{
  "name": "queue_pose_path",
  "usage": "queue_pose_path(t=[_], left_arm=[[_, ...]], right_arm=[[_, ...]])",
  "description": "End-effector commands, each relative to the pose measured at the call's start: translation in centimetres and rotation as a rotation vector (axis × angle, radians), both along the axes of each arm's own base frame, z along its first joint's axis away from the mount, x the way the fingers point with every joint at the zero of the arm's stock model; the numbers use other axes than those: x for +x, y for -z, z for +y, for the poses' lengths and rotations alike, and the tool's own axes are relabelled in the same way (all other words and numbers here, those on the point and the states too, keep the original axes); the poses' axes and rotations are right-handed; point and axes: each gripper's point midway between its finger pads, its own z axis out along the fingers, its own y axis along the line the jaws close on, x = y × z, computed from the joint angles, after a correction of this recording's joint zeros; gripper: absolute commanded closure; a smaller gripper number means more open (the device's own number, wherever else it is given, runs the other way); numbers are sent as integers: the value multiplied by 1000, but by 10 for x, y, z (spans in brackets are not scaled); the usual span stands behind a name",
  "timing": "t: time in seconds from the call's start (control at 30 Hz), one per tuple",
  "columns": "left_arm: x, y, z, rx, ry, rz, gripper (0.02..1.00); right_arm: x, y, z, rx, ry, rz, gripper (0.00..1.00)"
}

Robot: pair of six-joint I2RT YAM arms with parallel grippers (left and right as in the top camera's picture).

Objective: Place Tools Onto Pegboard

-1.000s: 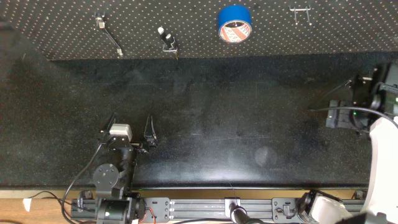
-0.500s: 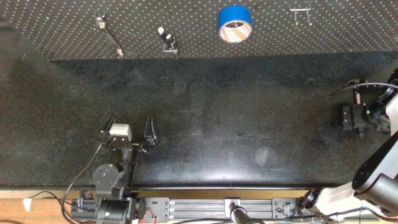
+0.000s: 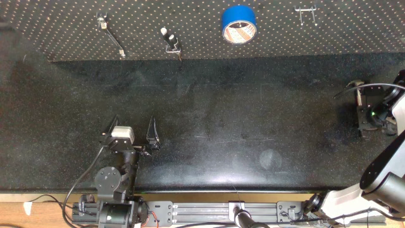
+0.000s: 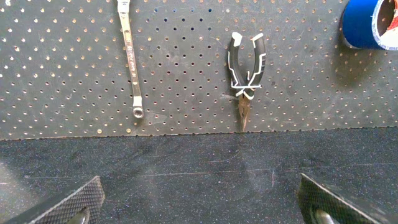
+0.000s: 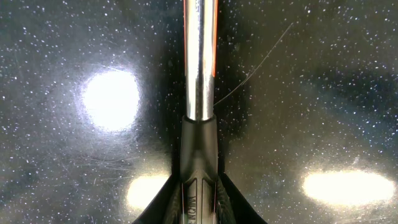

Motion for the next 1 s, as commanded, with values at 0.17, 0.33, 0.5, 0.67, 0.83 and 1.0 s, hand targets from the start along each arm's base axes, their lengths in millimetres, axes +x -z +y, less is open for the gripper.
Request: queue_pose_path(t=[0.17,0.33,0.5,0.67,0.83,1.0], left_arm=[[0,1,-2,9,8,0,23],[0,1,-1,9,8,0,23],[0,1,-2,9,8,1,23],[0,1,-1,9,8,0,23],[0,1,-1,9,8,1,23],[0,1,-1,9,8,0,23]], right_arm=[[50,-185,60,-20,135,-660,925],[82,-271,185,136,-118,-992,923],[125,-185,194,183,-124,-766,925],[132,-163,208,187,-182,-714,925],[101,-139,196,118,-148,-692,3],[46,-103,202,121,-182,-1071,1]])
